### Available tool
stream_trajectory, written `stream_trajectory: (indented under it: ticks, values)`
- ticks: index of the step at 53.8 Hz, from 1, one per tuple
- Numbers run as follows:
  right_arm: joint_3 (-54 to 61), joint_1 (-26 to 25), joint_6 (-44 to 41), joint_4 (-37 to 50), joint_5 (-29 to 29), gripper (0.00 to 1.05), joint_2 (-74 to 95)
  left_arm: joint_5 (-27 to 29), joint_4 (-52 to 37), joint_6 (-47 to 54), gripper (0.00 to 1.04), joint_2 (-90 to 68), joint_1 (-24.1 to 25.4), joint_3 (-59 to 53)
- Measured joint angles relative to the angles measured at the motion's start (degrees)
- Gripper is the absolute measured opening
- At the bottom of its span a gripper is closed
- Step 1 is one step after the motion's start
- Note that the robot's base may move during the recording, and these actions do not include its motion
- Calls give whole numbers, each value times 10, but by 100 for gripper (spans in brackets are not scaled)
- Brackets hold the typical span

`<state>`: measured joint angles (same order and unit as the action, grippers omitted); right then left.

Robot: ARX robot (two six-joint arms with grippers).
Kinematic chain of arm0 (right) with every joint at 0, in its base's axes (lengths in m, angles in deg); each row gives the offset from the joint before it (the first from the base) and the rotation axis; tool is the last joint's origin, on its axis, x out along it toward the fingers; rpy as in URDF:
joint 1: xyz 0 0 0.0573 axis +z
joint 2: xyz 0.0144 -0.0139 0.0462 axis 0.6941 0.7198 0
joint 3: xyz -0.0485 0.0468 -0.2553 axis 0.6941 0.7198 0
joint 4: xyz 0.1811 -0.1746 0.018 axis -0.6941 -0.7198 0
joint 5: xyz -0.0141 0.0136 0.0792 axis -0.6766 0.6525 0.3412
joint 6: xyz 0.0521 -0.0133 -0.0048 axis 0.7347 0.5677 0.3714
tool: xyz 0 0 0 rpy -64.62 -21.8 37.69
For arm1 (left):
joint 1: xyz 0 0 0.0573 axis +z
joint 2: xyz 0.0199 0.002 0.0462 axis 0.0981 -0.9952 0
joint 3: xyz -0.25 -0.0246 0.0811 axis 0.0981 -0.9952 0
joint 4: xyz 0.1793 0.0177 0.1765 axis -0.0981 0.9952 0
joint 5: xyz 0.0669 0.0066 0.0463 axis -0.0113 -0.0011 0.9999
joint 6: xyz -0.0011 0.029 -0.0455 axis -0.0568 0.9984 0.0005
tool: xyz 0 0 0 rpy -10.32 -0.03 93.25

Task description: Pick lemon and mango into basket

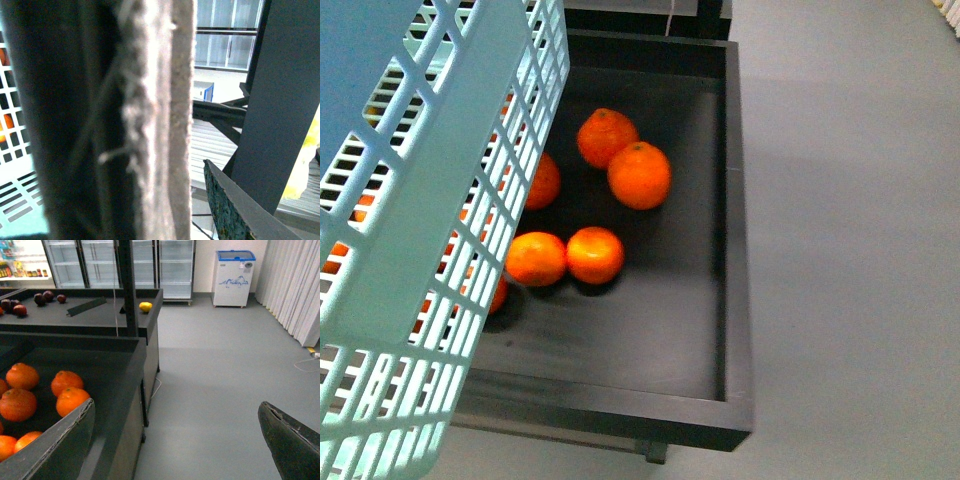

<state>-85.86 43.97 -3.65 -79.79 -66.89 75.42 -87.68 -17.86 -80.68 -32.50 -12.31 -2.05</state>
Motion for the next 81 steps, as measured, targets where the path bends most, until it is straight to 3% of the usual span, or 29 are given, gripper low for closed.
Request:
stream_trajectory:
  ticks: [81]
  values:
    - [0,0,0,0,1,96,0,-1,0,0,28,0,1,0]
